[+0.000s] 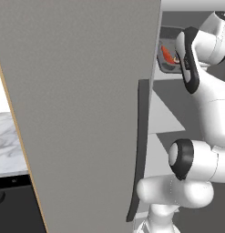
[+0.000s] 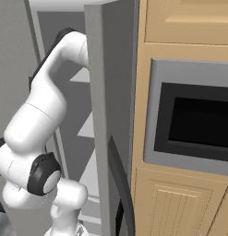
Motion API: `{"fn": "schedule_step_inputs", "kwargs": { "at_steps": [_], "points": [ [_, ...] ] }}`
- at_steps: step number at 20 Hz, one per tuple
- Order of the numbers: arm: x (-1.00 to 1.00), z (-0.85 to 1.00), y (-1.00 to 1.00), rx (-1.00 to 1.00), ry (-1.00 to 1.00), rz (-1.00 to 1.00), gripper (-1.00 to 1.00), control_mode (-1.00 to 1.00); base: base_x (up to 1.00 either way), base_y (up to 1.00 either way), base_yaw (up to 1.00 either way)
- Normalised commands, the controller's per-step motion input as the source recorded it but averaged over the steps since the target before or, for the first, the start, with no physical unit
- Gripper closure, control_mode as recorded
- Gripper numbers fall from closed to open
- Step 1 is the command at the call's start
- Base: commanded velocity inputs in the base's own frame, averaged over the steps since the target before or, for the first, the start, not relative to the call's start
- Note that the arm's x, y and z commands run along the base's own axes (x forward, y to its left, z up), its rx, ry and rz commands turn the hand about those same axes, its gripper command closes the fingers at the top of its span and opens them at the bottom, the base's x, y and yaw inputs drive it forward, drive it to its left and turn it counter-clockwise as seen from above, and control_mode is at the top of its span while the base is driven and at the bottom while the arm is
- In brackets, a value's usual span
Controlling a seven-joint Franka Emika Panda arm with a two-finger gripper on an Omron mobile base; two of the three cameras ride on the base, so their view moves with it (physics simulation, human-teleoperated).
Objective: Take the mushroom and carrot out of the freezer and place them in the tupperware container on the counter. Then put the tupperware containing the vegetables back in the freezer.
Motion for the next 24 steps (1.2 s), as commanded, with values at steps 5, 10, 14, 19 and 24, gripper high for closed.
{"fn": "schedule_step_inputs", "kwargs": {
  "at_steps": [5,10,14,19,24],
  "points": [
    [0.05,0.0,0.11,0.07,0.0,-0.18,1.0,-1.0,0.0,0.0,0.0],
    [0.41,-0.03,0.01,0.02,0.0,-0.09,1.0,-1.0,0.0,0.0,0.0],
    [0.53,0.0,0.0,0.0,0.0,0.0,1.0,-1.0,0.0,0.0,0.0],
    [0.43,0.0,0.0,0.0,0.0,0.0,-1.0,-1.0,0.0,0.0,0.0],
    [-0.03,0.0,0.0,0.0,0.0,0.0,-1.0,-1.0,0.0,0.0,0.0]
  ]
}}
